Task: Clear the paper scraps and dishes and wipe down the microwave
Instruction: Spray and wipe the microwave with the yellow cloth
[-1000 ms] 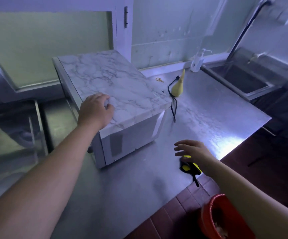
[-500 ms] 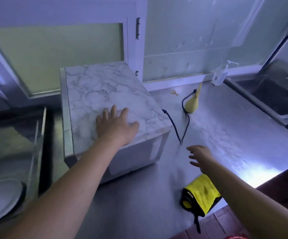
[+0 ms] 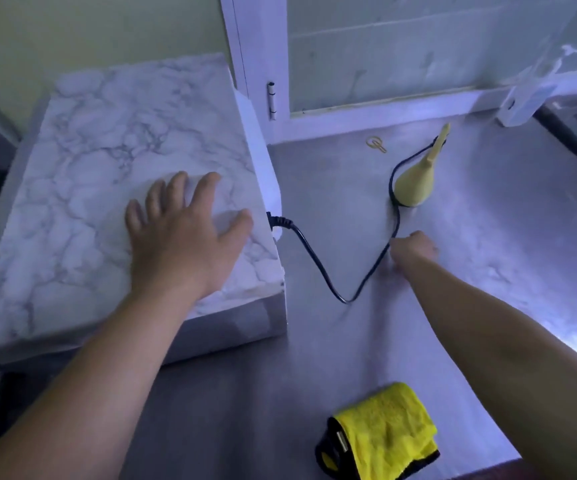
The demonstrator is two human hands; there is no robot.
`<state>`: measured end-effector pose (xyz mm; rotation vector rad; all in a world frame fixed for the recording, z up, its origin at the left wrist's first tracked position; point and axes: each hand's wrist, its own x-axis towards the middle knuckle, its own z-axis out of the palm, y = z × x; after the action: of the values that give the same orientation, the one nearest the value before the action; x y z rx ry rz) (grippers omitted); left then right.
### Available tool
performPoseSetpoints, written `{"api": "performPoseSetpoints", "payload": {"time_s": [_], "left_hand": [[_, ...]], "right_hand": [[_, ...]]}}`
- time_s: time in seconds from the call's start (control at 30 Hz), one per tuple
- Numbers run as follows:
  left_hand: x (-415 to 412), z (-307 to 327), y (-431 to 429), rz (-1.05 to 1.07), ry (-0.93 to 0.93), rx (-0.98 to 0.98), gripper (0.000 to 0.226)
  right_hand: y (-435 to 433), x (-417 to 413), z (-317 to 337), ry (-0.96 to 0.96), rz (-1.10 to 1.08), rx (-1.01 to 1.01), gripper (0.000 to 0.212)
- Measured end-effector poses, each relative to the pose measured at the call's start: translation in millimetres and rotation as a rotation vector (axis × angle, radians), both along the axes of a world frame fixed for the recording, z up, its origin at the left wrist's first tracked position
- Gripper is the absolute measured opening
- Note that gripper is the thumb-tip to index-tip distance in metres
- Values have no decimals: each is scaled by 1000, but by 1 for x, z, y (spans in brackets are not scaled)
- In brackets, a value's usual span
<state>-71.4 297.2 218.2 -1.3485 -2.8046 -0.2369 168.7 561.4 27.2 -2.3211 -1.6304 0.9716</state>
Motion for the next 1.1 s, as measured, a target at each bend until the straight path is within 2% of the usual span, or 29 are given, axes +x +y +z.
{"api": "performPoseSetpoints", "payload": {"time_s": [0.13, 0.27, 0.33, 0.4, 0.53, 0.73, 0.83, 0.9, 0.97, 1.03, 1.1], "left_hand": [[3, 0, 0, 12, -5, 39, 67], [3, 2, -2, 14, -22, 42, 69], [2, 2, -1, 16, -23, 51, 71], [2, 2, -1, 22, -11, 58, 72], [4, 2, -1, 14, -24, 52, 69], [16, 4, -20, -5, -112, 231, 52], [22, 6, -45, -28, -120, 279, 46], [13, 8, -67, 77, -54, 320, 45], [-4, 8, -93, 311, 25, 355, 48], [-22, 5, -118, 560, -19, 406, 57], [-32, 4, -129, 722, -138, 484, 70]], "right_hand": [[24, -15, -10, -129, 7, -19, 38], [26, -26, -2, -53, 35, -85, 38], [20, -26, 8, 139, 46, -114, 29], [8, -27, 19, 335, 86, -102, 9], [-26, -25, 48, 602, 260, -67, 14], [-56, -18, 133, 1244, 280, -379, 21], [-63, -21, 172, 1360, 334, -503, 8], [-64, -32, 187, 1295, 372, -421, 9], [-64, -48, 198, 1200, 381, -245, 11], [-59, -67, 208, 1202, 366, -120, 12], [-52, -90, 218, 1196, 348, -45, 12]]}}
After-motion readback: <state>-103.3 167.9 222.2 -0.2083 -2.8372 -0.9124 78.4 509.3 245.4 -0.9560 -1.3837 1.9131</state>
